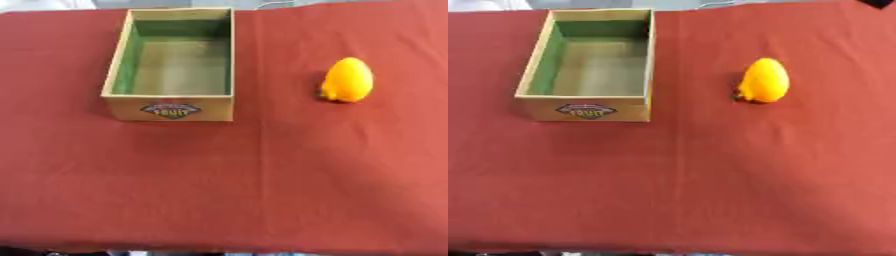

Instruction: Pick up objects on the table and place them in the box.

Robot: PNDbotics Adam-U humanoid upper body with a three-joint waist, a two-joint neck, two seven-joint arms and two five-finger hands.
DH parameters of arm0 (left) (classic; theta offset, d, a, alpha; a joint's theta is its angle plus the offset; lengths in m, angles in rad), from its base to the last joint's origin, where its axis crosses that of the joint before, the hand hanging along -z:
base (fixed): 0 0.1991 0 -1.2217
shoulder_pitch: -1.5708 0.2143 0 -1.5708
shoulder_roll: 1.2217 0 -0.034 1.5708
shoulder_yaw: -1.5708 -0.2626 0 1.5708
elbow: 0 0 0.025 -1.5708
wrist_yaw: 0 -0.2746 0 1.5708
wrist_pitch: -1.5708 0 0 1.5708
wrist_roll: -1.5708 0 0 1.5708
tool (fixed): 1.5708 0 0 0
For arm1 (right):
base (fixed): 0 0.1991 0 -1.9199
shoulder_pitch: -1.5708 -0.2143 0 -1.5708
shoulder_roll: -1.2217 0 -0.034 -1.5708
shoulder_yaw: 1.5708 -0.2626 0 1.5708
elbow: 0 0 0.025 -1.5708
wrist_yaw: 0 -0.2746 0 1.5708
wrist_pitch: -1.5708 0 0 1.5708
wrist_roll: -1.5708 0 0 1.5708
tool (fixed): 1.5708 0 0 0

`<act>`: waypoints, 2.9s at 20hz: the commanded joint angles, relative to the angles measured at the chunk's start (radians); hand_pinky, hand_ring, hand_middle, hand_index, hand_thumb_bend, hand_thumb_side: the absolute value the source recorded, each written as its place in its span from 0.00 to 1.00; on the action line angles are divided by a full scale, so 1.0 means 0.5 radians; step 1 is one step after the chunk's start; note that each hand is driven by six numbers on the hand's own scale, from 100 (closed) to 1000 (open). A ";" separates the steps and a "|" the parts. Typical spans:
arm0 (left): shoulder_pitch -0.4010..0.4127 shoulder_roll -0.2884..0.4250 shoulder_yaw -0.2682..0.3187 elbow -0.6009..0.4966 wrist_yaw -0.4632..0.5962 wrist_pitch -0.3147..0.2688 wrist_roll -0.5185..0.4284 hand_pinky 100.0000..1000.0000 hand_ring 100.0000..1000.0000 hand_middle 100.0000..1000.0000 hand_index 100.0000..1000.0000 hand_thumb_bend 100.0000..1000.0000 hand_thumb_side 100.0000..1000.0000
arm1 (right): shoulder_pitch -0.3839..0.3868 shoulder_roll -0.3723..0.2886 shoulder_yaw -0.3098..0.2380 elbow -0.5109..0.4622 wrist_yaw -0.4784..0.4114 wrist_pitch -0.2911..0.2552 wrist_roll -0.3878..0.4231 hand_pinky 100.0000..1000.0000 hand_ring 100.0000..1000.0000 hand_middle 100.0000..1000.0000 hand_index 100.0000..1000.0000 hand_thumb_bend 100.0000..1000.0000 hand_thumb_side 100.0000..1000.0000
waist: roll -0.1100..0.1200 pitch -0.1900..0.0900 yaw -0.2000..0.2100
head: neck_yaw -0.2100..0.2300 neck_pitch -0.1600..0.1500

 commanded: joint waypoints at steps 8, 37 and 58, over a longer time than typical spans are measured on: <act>-0.019 0.075 -0.013 -0.038 -0.003 0.000 -0.024 0.56 0.59 0.67 0.83 0.07 0.92 | -0.283 -0.121 0.317 0.262 0.243 -0.219 0.736 0.82 0.88 0.83 1.00 0.13 1.00 | -0.018 -0.053 0.011 | -0.020 0.020; -0.024 0.075 -0.009 -0.038 0.004 0.004 -0.025 0.56 0.59 0.67 0.83 0.06 0.90 | -0.269 -0.076 0.506 0.718 0.269 -0.339 1.265 0.86 0.93 0.89 1.00 0.58 0.73 | -0.005 -0.009 0.012 | -0.061 -0.041; -0.031 0.070 -0.006 -0.038 0.010 0.007 -0.027 0.56 0.59 0.67 0.82 0.06 0.91 | -0.363 0.103 0.579 1.207 0.598 -0.405 1.039 0.83 0.90 0.84 1.00 0.56 0.77 | 0.013 0.031 0.033 | -0.089 -0.063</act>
